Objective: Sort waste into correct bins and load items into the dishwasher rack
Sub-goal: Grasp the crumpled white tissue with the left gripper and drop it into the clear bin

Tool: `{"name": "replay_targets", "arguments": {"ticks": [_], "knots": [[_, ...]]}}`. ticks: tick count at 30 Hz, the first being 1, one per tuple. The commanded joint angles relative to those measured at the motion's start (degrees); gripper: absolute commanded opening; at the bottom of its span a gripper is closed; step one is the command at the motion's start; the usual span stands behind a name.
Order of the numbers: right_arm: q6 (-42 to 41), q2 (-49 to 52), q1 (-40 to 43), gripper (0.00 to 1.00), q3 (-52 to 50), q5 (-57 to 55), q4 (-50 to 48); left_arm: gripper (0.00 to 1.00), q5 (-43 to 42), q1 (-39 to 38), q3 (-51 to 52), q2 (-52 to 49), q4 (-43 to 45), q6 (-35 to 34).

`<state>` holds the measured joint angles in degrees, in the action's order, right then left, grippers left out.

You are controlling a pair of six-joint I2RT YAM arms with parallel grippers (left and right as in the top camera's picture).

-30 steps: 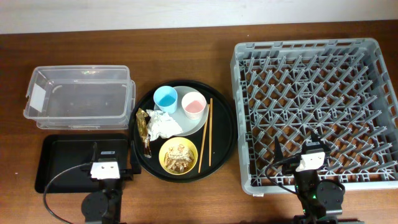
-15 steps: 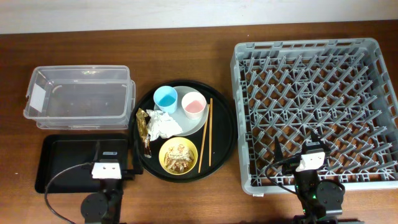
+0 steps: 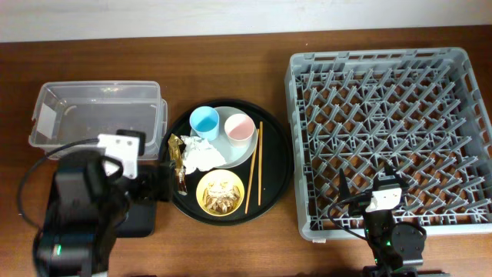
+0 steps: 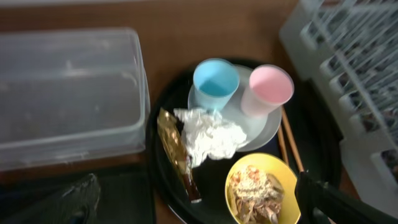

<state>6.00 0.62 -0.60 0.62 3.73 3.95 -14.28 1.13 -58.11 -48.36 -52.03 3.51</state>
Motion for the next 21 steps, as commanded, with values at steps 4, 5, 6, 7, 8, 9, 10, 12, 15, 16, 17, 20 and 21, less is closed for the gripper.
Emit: {"name": "replay_targets", "arguments": {"ticks": [4,5,6,7,8,9,10,12,15,16,17,20,21], "knots": [[-0.2,-0.4,0.3,0.98,-0.3,-0.1,0.3,0.64,-14.3,-0.5,-0.8,-18.9,-0.8,0.6],[-0.2,-0.4,0.3,0.98,-0.3,-0.1,0.3,0.62,-11.4,-1.7,-0.7,-20.7,-1.0,0.0],[-0.2,-0.4,0.3,0.98,-0.3,-0.1,0.3,0.60,-5.5,-4.2,-0.7,-22.9,-1.0,-2.3],[-0.2,-0.4,0.3,0.98,-0.3,-0.1,0.3,0.60,1.5,-8.0,-0.7,-25.1,-0.8,-6.2],[-0.2,-0.4,0.3,0.99,-0.3,-0.1,0.3,0.60,4.6,-11.0,-0.7,-26.3,0.0,-7.2],[-0.2,-0.4,0.3,0.98,-0.3,-0.1,0.3,0.60,8.6,-15.0,-0.7,-27.6,2.1,-7.4],[-0.2,-0.4,0.3,0.98,-0.3,-0.1,0.3,0.61,13.5,-17.9,-0.7,-28.9,3.9,-9.2],[-0.2,-0.4,0.3,0.99,-0.3,-0.1,0.3,0.70,18.4,-21.8,-0.7,-34.3,8.3,-13.3],[-0.2,-0.4,0.3,0.98,-0.3,-0.1,0.3,0.75,18.4,-21.7,-0.7,-44.8,15.6,-13.3],[-0.2,-0.4,0.3,0.98,-0.3,-0.1,0.3,0.75,18.6,-21.7,-0.7,-45.7,16.0,-13.3],[-0.2,-0.4,0.3,0.98,-0.3,-0.1,0.3,0.75,19.8,-21.7,-0.7,-46.6,16.5,-13.3],[-0.2,-0.4,0.3,0.98,-0.3,-0.1,0.3,0.75,21.7,-21.7,-0.7,-48.1,18.0,-13.3],[-0.2,-0.4,0.3,0.98,-0.3,-0.1,0.3,0.70,22.8,-21.7,-0.7,-48.4,18.0,-13.3]]}}
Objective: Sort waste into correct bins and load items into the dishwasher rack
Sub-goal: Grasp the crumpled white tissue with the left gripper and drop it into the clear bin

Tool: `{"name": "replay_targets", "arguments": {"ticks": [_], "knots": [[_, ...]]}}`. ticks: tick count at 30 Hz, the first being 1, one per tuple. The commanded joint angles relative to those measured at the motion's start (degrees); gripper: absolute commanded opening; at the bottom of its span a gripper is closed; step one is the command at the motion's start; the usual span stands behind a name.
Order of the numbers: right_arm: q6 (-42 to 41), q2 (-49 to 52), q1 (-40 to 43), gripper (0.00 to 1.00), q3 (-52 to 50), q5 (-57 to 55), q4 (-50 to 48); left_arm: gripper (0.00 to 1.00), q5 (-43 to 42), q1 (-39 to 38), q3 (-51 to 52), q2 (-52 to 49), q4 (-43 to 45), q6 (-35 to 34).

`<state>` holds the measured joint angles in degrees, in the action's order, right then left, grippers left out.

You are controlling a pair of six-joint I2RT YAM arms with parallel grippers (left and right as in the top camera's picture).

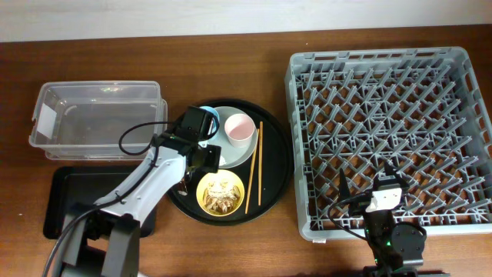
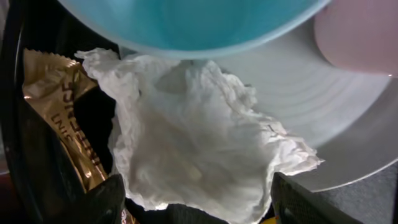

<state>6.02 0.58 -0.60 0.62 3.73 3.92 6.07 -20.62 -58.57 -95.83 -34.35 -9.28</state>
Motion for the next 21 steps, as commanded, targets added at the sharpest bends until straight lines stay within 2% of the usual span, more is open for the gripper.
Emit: {"name": "replay_targets", "arguments": {"ticks": [1,3,5,6,9,11,14,15,17,19,21], "knots": [[-0.3,-0.4,0.3,0.98,-0.3,-0.1,0.3,0.68,2.8,0.0,-0.2,-0.9,0.4,-0.5],[-0.3,-0.4,0.3,0.98,-0.3,-0.1,0.3,0.67,2.8,0.0,-0.2,-1.4,0.5,-0.5],[-0.3,-0.4,0.3,0.98,-0.3,-0.1,0.3,0.59,2.6,0.0,-0.2,-3.0,0.5,-0.5],[-0.3,-0.4,0.3,0.98,-0.3,-0.1,0.3,0.51,2.3,0.0,-0.2,-3.7,0.2,-0.5],[-0.3,-0.4,0.3,0.98,-0.3,-0.1,0.3,0.02,2.4,0.0,-0.5,-3.1,0.0,-0.5],[-0.3,-0.4,0.3,0.98,-0.3,-0.1,0.3,0.00,2.4,0.0,-1.7,0.4,-1.5,-0.5],[-0.3,-0.4,0.3,0.98,-0.3,-0.1,0.3,0.01,3.3,0.1,-2.9,11.1,-2.1,-0.5],[-0.3,-0.4,0.3,0.98,-0.3,-0.1,0.3,0.06,4.7,0.1,-2.9,16.6,-2.1,-0.5],[-0.3,-0.4,0.3,0.98,-0.3,-0.1,0.3,0.08,6.0,1.8,-2.9,22.6,-2.1,-0.6],[-0.3,-0.4,0.3,0.98,-0.3,-0.1,0.3,0.08,6.0,8.5,-2.9,26.5,-0.9,-2.5],[-0.3,-0.4,0.3,0.98,-0.3,-0.1,0.3,0.04,6.0,17.2,-2.9,25.0,2.8,-4.4]]}}
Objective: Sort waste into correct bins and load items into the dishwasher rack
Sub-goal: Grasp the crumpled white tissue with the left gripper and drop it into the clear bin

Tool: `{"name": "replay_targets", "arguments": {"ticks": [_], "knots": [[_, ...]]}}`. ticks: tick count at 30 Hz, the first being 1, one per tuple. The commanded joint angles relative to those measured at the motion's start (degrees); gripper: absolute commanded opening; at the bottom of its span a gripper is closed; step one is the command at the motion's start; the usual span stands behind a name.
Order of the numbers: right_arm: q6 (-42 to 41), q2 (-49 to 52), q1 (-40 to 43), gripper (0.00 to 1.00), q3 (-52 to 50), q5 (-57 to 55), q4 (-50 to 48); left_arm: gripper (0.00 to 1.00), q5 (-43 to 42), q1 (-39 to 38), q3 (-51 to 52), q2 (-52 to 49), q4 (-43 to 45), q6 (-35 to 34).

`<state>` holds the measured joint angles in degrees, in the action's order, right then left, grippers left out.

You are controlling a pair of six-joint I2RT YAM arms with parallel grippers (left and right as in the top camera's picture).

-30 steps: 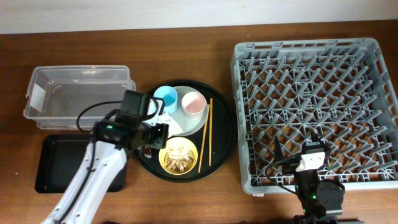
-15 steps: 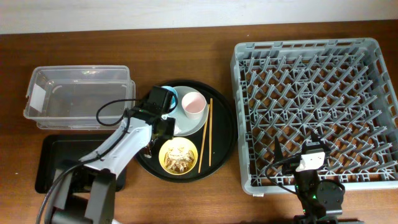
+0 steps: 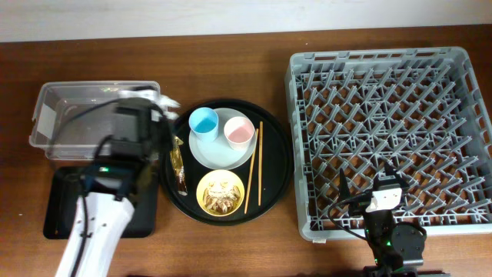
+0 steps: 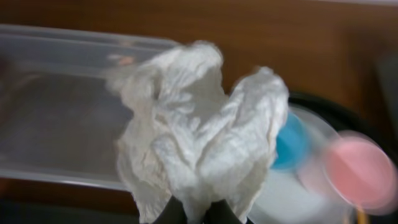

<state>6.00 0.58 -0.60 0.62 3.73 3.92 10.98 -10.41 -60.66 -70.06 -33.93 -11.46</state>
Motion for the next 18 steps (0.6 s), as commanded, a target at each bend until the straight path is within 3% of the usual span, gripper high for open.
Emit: {"name": "replay_targets", "arguments": {"ticks": [1,5,6,7,8,12,14,17,18], "knots": [[-0.2,-0.4,0.3,0.98,-0.3,-0.1,0.3,0.04,1.1,10.2,-0.8,-2.5,4.3,-2.3],[-0.2,-0.4,0.3,0.98,-0.3,-0.1,0.3,0.05,1.0,16.3,-0.8,-13.6,10.6,-2.2],[-0.2,-0.4,0.3,0.98,-0.3,-0.1,0.3,0.19,1.0,17.0,-0.8,-16.5,12.5,-2.2],[-0.2,-0.4,0.3,0.98,-0.3,-0.1,0.3,0.59,1.0,17.7,-0.8,-18.9,14.3,-2.2],[-0.2,-0.4,0.3,0.99,-0.3,-0.1,0.3,0.92,1.0,17.8,-0.8,-19.2,15.2,-2.2],[-0.2,-0.4,0.3,0.98,-0.3,-0.1,0.3,0.95,0.2,17.7,-3.4,-13.9,13.5,-2.2],[-0.2,-0.4,0.3,0.98,-0.3,-0.1,0.3,0.95,-5.6,17.7,-3.6,-7.6,10.0,-2.3],[-0.2,-0.4,0.3,0.98,-0.3,-0.1,0.3,0.95,-17.8,17.3,-3.6,1.1,-5.9,-5.9],[-0.2,-0.4,0.3,0.98,-0.3,-0.1,0.3,0.90,-19.0,16.1,-3.6,1.7,-11.8,-5.9]]}}
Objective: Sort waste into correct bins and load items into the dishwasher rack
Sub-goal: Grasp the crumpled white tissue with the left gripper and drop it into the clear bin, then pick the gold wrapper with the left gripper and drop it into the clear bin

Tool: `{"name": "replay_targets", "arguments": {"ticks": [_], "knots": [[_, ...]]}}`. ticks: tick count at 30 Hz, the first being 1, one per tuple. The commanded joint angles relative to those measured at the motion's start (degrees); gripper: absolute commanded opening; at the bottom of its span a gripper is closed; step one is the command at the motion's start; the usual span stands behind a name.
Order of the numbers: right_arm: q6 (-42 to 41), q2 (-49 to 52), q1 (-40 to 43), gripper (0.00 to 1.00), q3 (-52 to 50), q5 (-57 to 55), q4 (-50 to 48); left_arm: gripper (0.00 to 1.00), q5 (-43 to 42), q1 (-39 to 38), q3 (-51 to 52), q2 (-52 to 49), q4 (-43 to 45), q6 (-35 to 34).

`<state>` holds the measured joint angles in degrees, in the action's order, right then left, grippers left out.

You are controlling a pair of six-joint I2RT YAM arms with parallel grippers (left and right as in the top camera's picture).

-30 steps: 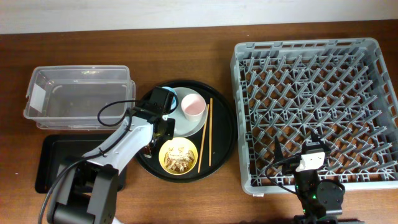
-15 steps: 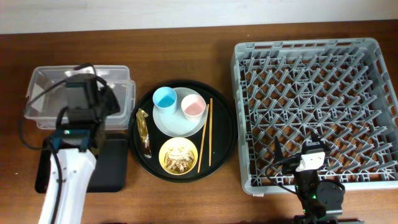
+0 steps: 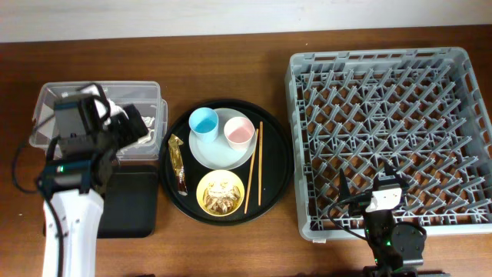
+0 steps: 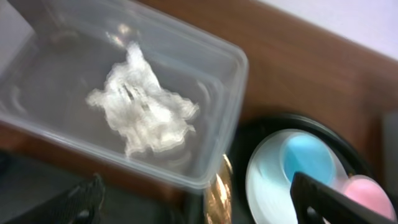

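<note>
A crumpled white tissue (image 4: 143, 112) lies inside the clear plastic bin (image 4: 205, 74) at the far left. My left gripper (image 4: 199, 205) hangs open and empty above the bin's near right corner; in the overhead view the left arm (image 3: 92, 127) covers much of the bin. The black round tray (image 3: 171, 185) holds a gold wrapper (image 3: 178, 163), a blue cup (image 3: 204, 120), a pink cup (image 3: 239, 130), a white plate (image 3: 223, 154), a yellow bowl of food scraps (image 3: 220, 191) and chopsticks (image 3: 254, 165). My right gripper (image 3: 365, 185) rests over the rack's front edge.
The grey dishwasher rack (image 3: 392, 131) fills the right side of the table. A flat black bin (image 3: 131, 204) sits in front of the clear bin, left of the tray. The wrapper lies close to the tray's left rim.
The tissue was pinched in my left gripper near the clear bin's right end. It now lies in the bin, and the gripper is open and further left.
My left arm stood over the black bin while the tissue lay on the tray beside the blue cup. Then the open gripper was right above the tissue. Then it held the tissue up by the clear bin, where the tissue now lies released. The right arm stayed still.
</note>
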<state>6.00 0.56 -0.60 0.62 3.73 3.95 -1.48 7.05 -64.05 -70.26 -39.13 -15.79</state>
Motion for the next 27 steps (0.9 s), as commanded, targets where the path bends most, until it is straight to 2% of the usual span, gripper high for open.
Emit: {"name": "replay_targets", "arguments": {"ticks": [1,2,3,4,5,7,9,13,16,27], "knots": [[-0.2,-0.3,0.3,0.98,-0.3,-0.1,0.3,0.79,-6.5,-3.3,-0.1,1.7,-11.4,-1.6],[-0.2,-0.3,0.3,0.98,-0.3,-0.1,0.3,0.71,-6.4,-4.9,0.3,1.8,-13.9,-1.5],[-0.2,-0.3,0.3,0.98,-0.3,-0.1,0.3,0.55,-5.6,-7.3,1.1,1.8,-17.3,-1.5],[-0.2,-0.3,0.3,0.98,-0.3,-0.1,0.3,0.42,-4.2,-10.2,3.1,1.8,-18.6,-1.6],[-0.2,-0.3,0.3,0.98,-0.3,-0.1,0.3,0.40,0.2,-12.7,5.7,1.8,-18.3,-4.2],[-0.2,-0.3,0.3,0.98,-0.3,-0.1,0.3,0.42,5.6,-16.7,11.3,1.7,-16.2,-8.2],[-0.2,-0.3,0.3,0.98,-0.3,-0.1,0.3,0.44,5.6,-19.7,17.1,1.7,-10.8,-10.6],[-0.2,-0.3,0.3,0.98,-0.3,-0.1,0.3,0.46,5.6,-21.3,22.3,1.7,-4.8,-10.5],[-0.2,-0.3,0.3,0.98,-0.3,-0.1,0.3,0.51,5.6,-21.3,23.6,1.7,-2.8,-10.5],[-0.2,-0.3,0.3,0.98,-0.3,-0.1,0.3,0.52,5.8,-21.3,23.7,-6.4,3.1,-10.5]]}}
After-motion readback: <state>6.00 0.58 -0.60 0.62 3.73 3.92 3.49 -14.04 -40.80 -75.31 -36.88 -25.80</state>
